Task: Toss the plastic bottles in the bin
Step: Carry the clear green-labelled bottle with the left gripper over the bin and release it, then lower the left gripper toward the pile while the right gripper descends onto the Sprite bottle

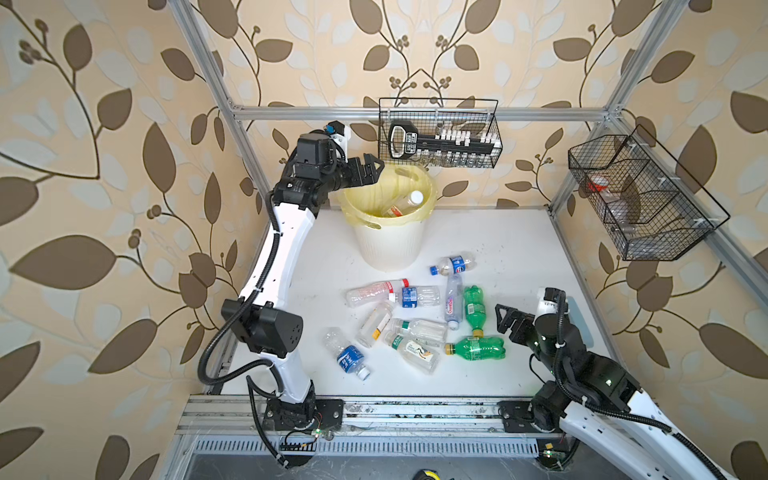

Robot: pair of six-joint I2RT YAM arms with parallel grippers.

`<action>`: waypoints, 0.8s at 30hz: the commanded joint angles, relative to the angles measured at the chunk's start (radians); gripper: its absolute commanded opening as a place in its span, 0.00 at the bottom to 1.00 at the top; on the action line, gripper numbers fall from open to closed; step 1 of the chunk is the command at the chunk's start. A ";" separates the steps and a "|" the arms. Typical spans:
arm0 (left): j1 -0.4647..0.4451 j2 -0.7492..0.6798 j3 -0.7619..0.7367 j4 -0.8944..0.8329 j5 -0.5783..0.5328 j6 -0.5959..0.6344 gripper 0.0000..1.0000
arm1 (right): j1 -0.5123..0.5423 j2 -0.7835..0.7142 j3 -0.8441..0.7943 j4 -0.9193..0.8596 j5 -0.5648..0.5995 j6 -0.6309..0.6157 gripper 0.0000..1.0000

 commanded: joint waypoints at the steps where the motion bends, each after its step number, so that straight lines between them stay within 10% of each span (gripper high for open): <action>1: 0.003 -0.136 -0.017 0.020 -0.015 0.039 0.99 | -0.005 0.035 0.035 0.012 0.018 -0.021 1.00; 24: 0.012 -0.593 -0.628 -0.081 -0.228 0.425 0.99 | -0.016 0.142 0.077 -0.065 0.057 0.090 1.00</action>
